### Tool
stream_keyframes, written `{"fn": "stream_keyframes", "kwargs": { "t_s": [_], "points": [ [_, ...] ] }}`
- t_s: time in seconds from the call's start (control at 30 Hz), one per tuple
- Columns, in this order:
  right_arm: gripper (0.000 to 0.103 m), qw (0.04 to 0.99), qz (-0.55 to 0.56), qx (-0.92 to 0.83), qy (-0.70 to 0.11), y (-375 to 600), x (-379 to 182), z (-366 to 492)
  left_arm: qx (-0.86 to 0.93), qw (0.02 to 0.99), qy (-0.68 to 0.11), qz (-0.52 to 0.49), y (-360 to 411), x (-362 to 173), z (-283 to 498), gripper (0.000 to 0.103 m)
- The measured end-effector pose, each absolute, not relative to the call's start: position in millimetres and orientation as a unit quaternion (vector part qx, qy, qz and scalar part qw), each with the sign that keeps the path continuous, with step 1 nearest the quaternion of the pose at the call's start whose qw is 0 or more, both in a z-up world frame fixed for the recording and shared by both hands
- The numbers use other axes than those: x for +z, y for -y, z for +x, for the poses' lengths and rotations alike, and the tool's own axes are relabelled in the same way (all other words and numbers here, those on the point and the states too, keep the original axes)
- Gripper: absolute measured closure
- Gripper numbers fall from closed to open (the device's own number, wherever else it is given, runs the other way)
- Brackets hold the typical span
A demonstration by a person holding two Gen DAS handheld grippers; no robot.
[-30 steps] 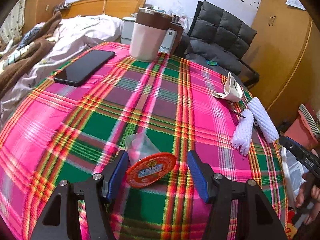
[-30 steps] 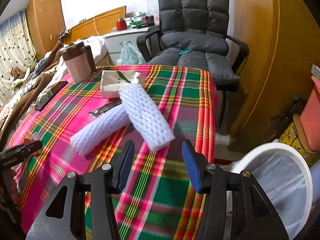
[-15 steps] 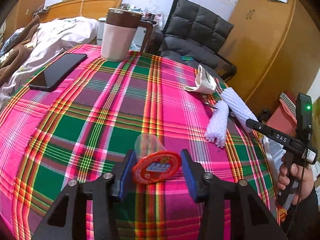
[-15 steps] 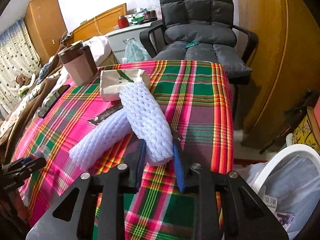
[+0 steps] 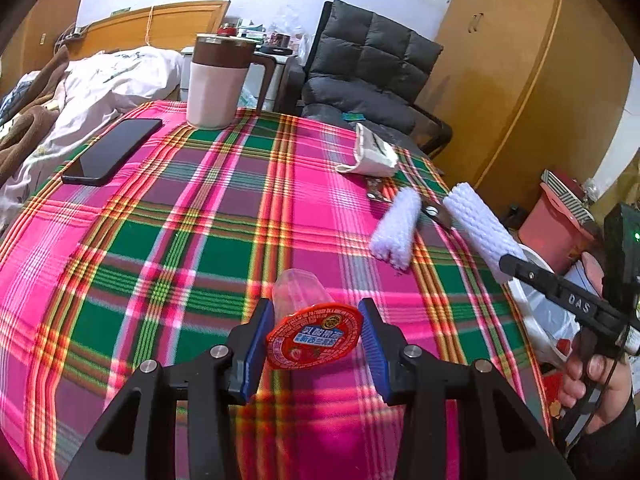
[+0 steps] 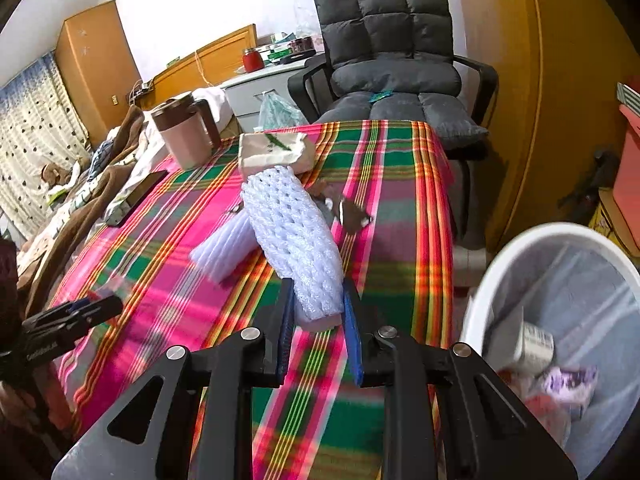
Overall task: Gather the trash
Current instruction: 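Carry the mesh sleeve and jelly cup over the bin and release both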
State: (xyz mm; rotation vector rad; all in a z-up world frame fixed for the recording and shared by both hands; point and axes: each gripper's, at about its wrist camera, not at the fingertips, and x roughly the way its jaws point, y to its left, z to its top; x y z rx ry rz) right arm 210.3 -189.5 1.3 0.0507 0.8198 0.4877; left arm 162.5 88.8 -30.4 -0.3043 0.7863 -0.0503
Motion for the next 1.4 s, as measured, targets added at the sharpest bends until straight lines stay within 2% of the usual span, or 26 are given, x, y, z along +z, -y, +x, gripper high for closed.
{"fn": "stream_keyframes", "kwargs": {
  "t_s": [0.7, 1.4],
  "points": [
    [0.078, 0.890, 0.053, 0.235, -0.387, 202, 9, 137, -0.090, 0.912, -0.385, -0.111, -29, -12, 99, 0.059],
    [0.078, 0.899, 0.064, 0.222, -0.372, 220, 10, 114, -0.117, 0.913, -0.379, -0.097, 2, -1, 86, 0.059]
  ]
}}
